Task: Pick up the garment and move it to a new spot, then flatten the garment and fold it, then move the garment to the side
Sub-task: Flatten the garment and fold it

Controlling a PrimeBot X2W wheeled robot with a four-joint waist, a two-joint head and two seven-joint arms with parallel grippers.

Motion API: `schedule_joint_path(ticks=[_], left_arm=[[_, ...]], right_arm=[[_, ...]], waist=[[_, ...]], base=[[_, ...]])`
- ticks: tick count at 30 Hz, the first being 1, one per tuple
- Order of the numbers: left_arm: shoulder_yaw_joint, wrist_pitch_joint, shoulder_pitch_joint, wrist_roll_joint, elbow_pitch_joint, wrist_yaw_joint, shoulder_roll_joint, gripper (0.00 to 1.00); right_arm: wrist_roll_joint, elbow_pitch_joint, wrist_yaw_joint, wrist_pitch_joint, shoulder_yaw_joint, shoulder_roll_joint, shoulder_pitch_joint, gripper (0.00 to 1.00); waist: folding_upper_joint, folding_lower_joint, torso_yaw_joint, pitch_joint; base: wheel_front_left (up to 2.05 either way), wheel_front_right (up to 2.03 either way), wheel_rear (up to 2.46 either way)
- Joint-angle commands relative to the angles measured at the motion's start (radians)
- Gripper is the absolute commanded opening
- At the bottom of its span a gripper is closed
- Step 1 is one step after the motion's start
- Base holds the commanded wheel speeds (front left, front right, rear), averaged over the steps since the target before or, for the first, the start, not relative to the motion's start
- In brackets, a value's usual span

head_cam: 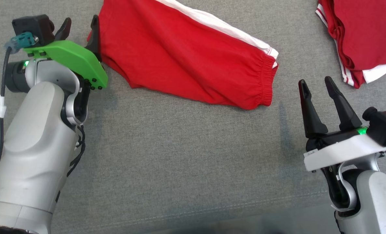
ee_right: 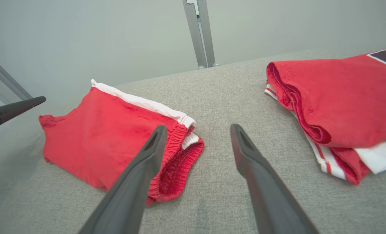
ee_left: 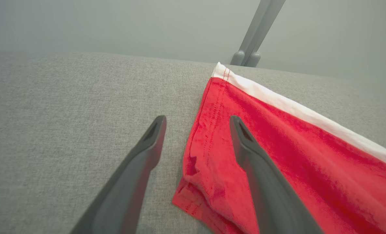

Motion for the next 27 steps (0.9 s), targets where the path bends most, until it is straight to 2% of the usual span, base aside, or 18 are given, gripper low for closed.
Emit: schedule_joint_path(ticks=[1, 7, 20, 25, 26, 27], left_arm=[[-0.003, -0.002, 0.033, 0.0, -0.002, 0.009, 0.012, 1.0], [-0.015, 0.022, 0.068, 0.013, 0.014, 0.03, 0.037, 1.0], [-0.043, 0.12, 0.06, 0.015, 0.067, 0.064, 0.055, 1.0], [-0.057, 0.19, 0.081, -0.009, 0.075, 0.05, 0.056, 1.0], [-0.057, 0.197, 0.084, -0.013, 0.075, 0.046, 0.057, 0.58], [-0.059, 0.202, 0.086, -0.015, 0.074, 0.044, 0.058, 0.1]], right_arm=[[-0.051, -0.015, 0.0, -0.056, 0.005, 0.007, 0.029, 1.0], [-0.163, -0.021, 0.0, -0.219, 0.021, 0.029, 0.084, 1.0], [-0.249, 0.007, 0.0, -0.281, 0.062, 0.039, 0.12, 1.0], [-0.258, 0.009, 0.0, -0.285, 0.057, 0.039, 0.12, 1.0], [-0.258, 0.009, 0.0, -0.285, 0.056, 0.039, 0.12, 1.0], [-0.26, 0.012, 0.0, -0.286, 0.056, 0.039, 0.121, 1.0]], waist=[[0.0, 0.0, -0.003, -0.019], [0.0, 0.0, -0.015, -0.031], [0.0, 0.0, -0.043, -0.009], [0.0, 0.0, -0.045, -0.005], [0.0, 0.0, -0.044, -0.004], [0.0, 0.0, -0.043, -0.004]], base=[[0.0, 0.0, 0.0], [0.0, 0.0, 0.0], [0.0, 0.0, 0.0], [0.0, 0.0, 0.0], [0.0, 0.0, 0.0], [0.0, 0.0, 0.0]])
